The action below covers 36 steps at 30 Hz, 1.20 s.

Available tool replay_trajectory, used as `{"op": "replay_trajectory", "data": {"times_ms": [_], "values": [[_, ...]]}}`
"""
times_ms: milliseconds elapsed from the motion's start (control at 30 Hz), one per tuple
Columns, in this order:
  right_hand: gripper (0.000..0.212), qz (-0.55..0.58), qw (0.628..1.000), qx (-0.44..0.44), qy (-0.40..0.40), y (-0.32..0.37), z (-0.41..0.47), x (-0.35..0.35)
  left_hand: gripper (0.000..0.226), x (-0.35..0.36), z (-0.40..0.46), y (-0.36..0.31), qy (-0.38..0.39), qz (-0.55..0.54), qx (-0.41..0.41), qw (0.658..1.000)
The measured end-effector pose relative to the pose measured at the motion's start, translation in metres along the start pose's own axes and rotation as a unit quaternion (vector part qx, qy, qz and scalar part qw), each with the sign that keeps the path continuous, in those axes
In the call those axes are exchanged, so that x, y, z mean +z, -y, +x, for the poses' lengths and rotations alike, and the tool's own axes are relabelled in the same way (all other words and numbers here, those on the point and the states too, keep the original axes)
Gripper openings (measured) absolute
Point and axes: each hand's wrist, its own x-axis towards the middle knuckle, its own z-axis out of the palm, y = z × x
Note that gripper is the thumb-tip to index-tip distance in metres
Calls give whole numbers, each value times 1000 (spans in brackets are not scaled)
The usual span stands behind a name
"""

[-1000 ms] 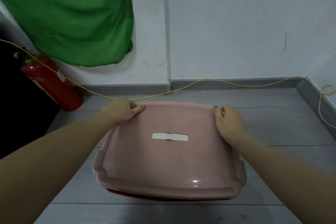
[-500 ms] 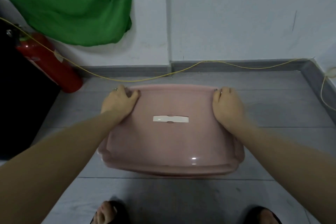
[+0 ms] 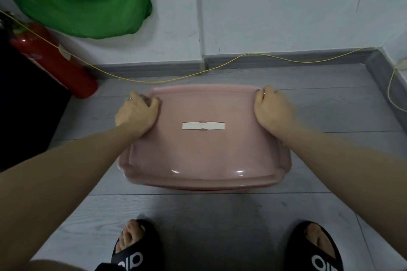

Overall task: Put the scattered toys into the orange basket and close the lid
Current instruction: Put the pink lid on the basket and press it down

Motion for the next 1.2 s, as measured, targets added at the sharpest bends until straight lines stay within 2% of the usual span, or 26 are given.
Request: {"op": "replay_trajectory", "data": {"times_ms": [367, 600, 833, 1067, 1133, 1200], "values": [[37, -17, 1000, -12, -15, -5, 1, -2, 55, -12, -4, -3, -10, 52, 16, 998], [37, -28, 999, -11, -25, -4, -1, -2, 50, -12, -2, -1, -9, 36, 30, 999], [35, -40, 994, -10, -97, 0, -10, 6, 39, -2, -11, 0, -22, -29, 7, 999], [41, 20, 996, 53, -68, 0, -8, 3, 55, -2, -15, 3, -33, -74, -68, 994], [44, 50, 994, 83, -49, -1, -7, -1, 70, -4, -13, 5, -19, -97, -100, 990], [49, 79, 990, 114, -30, -5, -7, -5, 94, -8, -11, 9, 26, -117, -142, 983]]}}
